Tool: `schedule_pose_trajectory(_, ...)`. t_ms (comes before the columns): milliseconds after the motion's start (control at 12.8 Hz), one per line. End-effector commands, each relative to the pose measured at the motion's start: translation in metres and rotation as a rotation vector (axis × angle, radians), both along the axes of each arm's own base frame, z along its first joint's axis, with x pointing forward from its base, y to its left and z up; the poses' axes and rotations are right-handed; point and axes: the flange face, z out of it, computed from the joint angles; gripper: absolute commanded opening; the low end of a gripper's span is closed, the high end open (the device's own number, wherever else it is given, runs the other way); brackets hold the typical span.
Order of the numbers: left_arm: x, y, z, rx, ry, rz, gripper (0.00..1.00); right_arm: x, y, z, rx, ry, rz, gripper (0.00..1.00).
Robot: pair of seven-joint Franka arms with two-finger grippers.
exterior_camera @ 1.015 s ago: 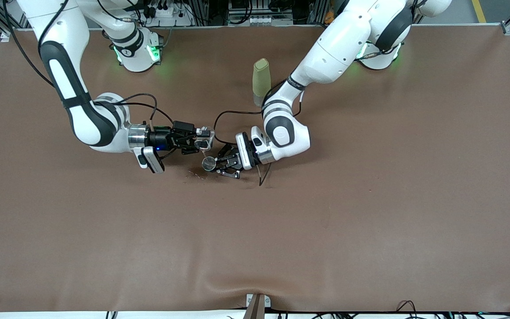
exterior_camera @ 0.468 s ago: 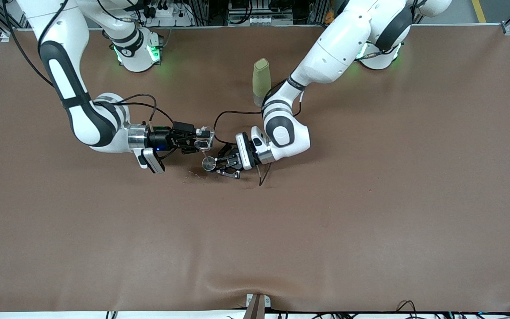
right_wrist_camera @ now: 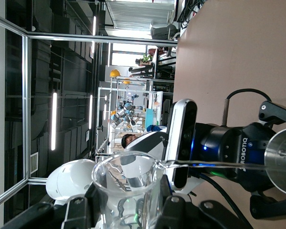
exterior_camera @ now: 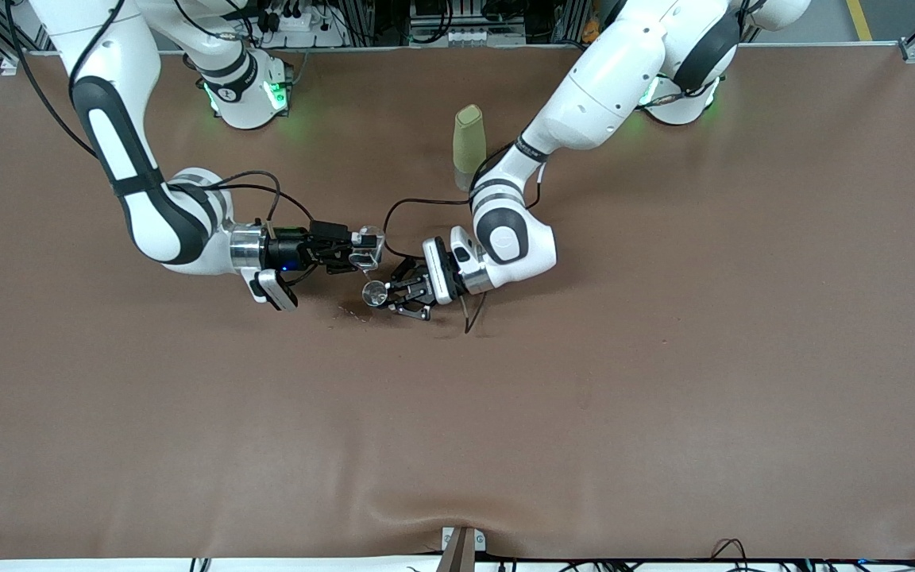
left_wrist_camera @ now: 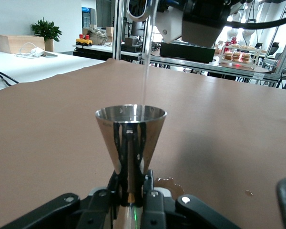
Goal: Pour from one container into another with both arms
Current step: 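Tilt the jigger with the left gripper, pouring liquid into the glass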
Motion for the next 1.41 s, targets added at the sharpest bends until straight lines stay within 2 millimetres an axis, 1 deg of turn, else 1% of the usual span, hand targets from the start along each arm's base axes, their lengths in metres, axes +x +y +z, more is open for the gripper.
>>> schedule_pose_trajectory(0,0.001,-0.005,0.001,-0.002,-0.005,0.023,0.0,0.006,0.0,0.0,0.027,0.035,-0.018,0.26)
schedule_pose_trajectory(390,0.002,-0.004,0.001,-0.002,-0.005,0.024,0.0,0.008,-0.001,-0.006,0.028,0.059,-0.022,0.26)
schedule_pose_trajectory(624,0.002,-0.004,0.001,-0.002,-0.005,0.024,0.0,0.017,-0.006,0.002,0.034,0.155,-0.03,0.25)
schedule_pose_trajectory(781,0.001,-0.005,0.001,-0.002,-0.005,0.023,0.0,0.019,-0.006,0.002,0.024,0.178,-0.031,0.25)
schedule_pose_trajectory(1093,0.002,-0.005,0.004,-0.001,-0.004,0.029,0.0,0.018,-0.006,-0.001,0.023,0.195,-0.029,0.25)
schedule_pose_trajectory(1171,0.003,-0.004,0.005,-0.003,-0.003,0.033,0.0,0.017,-0.005,-0.006,0.022,0.22,-0.026,0.25)
schedule_pose_trajectory(1327,0.004,-0.005,0.006,-0.006,-0.004,0.034,0.0,0.015,-0.003,-0.009,0.024,0.234,-0.019,0.24)
